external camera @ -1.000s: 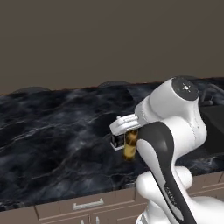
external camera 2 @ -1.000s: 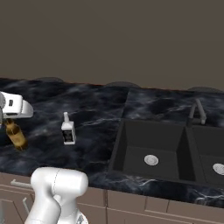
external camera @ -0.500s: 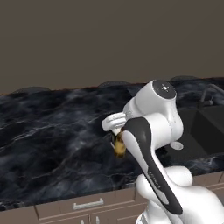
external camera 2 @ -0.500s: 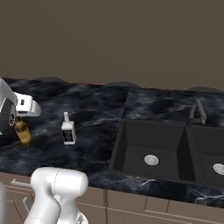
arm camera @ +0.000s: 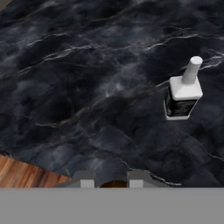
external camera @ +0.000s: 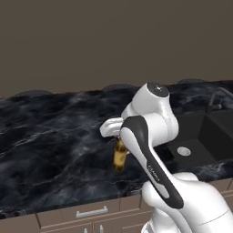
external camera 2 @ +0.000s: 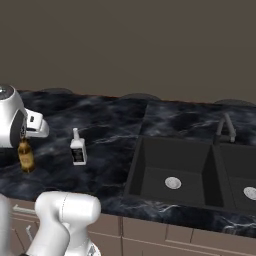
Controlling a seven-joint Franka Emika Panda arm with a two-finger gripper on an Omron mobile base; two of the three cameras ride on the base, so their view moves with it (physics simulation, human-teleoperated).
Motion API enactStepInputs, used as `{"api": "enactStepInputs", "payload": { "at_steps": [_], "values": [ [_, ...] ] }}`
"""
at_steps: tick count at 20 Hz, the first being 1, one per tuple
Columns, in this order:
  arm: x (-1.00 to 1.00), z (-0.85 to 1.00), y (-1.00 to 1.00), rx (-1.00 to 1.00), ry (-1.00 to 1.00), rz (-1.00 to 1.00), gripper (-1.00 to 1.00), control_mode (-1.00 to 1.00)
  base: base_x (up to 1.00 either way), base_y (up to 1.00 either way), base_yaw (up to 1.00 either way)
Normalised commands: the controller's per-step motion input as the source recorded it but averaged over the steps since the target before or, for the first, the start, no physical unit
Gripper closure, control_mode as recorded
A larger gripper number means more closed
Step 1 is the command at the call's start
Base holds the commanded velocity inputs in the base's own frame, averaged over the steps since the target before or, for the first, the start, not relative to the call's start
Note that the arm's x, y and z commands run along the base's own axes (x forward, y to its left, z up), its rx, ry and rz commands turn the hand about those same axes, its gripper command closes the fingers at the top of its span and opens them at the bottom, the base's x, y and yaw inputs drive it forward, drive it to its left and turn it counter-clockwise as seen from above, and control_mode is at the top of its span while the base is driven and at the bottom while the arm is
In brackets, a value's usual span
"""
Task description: Move the drinks to the dining counter.
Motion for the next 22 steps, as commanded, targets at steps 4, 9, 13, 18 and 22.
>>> {"api": "enactStepInputs", "payload": {
  "at_steps": [4, 9, 13, 18, 22],
  "values": [
    [0.17, -0.23, 0.22, 0.0, 0.04, -0.02, 1.0, -1.0, 0.0, 0.0, 0.0],
    [0.09, -0.26, 0.12, 0.0, 0.0, -0.02, 1.0, -1.0, 0.0, 0.0, 0.0],
    [0.05, -0.25, 0.02, 0.0, 0.0, 0.0, 1.0, -1.0, 0.0, 0.0, 0.0],
    [0.07, -0.25, 0.0, 0.0, 0.0, 0.0, 1.0, -1.0, 0.0, 0.0, 0.0],
    [0.04, -0.19, 0.01, 0.0, 0.0, 0.0, 1.0, -1.0, 0.0, 0.0, 0.0]
  ]
}}
